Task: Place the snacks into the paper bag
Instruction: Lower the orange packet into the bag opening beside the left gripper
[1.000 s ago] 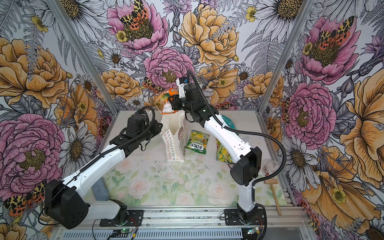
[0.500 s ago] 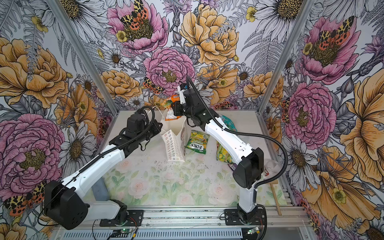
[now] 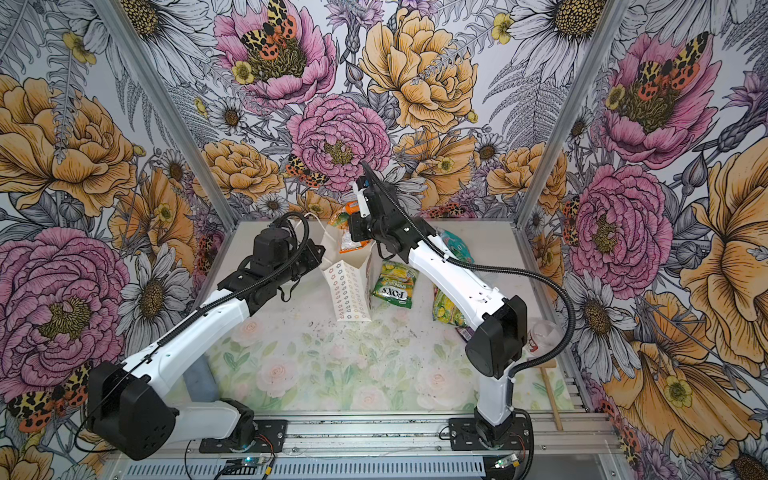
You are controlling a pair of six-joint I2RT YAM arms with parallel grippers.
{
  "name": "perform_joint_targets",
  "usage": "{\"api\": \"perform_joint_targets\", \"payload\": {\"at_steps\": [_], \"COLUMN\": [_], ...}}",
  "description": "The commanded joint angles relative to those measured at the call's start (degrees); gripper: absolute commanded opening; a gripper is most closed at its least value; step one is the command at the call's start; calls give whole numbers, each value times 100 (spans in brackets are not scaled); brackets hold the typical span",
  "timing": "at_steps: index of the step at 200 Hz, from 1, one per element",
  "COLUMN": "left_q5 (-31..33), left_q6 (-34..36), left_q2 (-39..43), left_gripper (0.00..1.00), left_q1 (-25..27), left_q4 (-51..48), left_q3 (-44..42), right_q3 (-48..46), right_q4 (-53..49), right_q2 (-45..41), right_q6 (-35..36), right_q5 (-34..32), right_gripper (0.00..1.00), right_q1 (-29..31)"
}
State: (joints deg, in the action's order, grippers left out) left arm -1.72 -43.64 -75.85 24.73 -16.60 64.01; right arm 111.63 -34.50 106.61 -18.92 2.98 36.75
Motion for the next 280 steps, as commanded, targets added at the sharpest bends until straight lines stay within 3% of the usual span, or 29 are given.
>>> {"api": "perform_joint_targets", "payload": {"at_steps": [1,90,229,280], "left_q5": [31,40,-15,-18], "left_q6": [-99,-110,-97,-92], "left_q2": [106,150,102,115], "left_gripper": [0,0,0,0], "left_q1": [67,78,75,77], "left_q4": [123,140,192,201], "left_q3": [-82,-114,-95,-125], "right_q3": [109,268,486,541], "right_q4": [-84,-337,-401,-399], "right_q2": [-146,7,320,454], "right_q6": [279,331,-63,-357], "right_q5": [-146,-465,-263,103], "right_gripper": [0,0,10,10], "right_q1": [85,147,227,227]}}
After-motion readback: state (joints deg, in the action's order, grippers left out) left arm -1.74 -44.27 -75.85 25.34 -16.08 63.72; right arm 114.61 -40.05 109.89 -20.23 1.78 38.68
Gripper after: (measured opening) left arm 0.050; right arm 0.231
